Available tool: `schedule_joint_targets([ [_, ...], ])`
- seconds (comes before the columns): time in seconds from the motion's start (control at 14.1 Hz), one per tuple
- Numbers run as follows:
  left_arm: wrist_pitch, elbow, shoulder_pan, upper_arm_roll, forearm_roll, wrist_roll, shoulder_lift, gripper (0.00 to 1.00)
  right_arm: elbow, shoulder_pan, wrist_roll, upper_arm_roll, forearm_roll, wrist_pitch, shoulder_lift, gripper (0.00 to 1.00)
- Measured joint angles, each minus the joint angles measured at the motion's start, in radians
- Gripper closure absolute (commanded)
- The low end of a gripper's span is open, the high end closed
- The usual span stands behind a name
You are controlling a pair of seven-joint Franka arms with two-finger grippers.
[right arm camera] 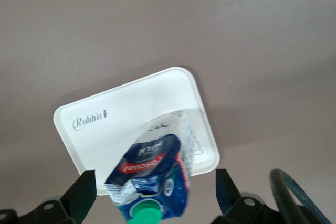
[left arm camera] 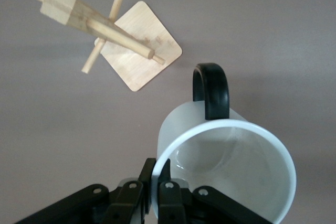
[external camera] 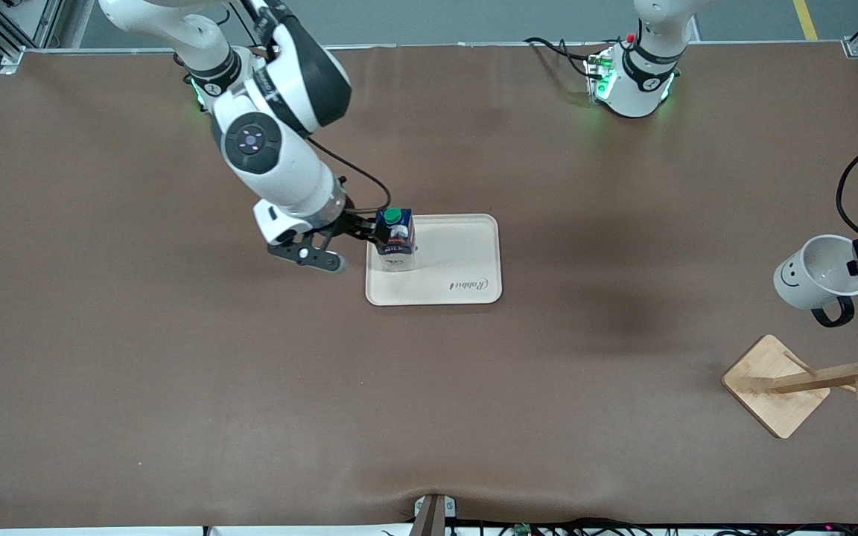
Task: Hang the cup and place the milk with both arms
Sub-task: 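Hang the mug handle on the wooden stand peg while the right gripper grasps the milk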
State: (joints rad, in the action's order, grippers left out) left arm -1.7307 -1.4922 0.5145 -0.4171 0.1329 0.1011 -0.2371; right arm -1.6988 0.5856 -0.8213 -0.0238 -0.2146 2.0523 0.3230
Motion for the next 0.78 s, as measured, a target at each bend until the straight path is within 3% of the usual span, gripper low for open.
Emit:
schedule_joint_targets([
  [0.78, -0.087, 0.029, 0.056, 0.0, -0.002, 0.23, -0.064, 1.0, 0.0, 0.097, -0.032, 0.002, 0.013, 0.039, 0.075, 0.0],
])
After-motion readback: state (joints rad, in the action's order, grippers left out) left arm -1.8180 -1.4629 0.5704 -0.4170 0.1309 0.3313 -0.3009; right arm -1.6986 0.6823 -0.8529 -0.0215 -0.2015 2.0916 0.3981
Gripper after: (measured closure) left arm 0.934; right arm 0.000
